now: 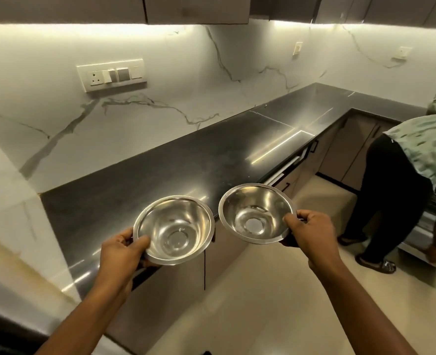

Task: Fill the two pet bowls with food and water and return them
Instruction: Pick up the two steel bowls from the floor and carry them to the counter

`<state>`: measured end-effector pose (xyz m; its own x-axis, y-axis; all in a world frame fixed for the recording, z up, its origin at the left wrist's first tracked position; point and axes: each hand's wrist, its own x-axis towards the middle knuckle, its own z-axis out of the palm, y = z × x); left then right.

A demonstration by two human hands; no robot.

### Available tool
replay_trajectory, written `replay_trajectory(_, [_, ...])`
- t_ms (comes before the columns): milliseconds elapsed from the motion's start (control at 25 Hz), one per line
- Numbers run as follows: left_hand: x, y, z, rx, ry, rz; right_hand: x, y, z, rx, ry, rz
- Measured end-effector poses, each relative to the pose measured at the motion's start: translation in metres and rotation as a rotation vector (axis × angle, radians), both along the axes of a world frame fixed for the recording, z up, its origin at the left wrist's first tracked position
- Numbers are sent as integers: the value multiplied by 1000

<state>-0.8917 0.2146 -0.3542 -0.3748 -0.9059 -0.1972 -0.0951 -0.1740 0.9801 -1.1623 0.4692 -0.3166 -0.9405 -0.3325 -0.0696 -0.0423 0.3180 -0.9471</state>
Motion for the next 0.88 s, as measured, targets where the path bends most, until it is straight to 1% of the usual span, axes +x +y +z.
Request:
replay_trajectory(160, [-74, -48, -13, -16, 12, 61, -79, -51, -10, 0, 25, 29])
replay_trajectory(280, [-115, -74, -21, -9, 13, 101, -131, -92, -17, -4, 19, 44])
replay_trajectory(480, [-157, -107, -43, -4, -38, 213, -198, -157, -48, 44, -3, 145])
replay_trajectory(600, [-180, -121, -66, 42, -78, 296, -235, -194, -76, 80, -50, 225])
replay_trajectory(720, [-200, -118, -93, 119, -140, 431, -269, -233, -101, 150, -82, 342])
replay_trajectory(880, [-220, -109, -118, 177, -126, 638, -297, -287, -124, 201, -150, 475])
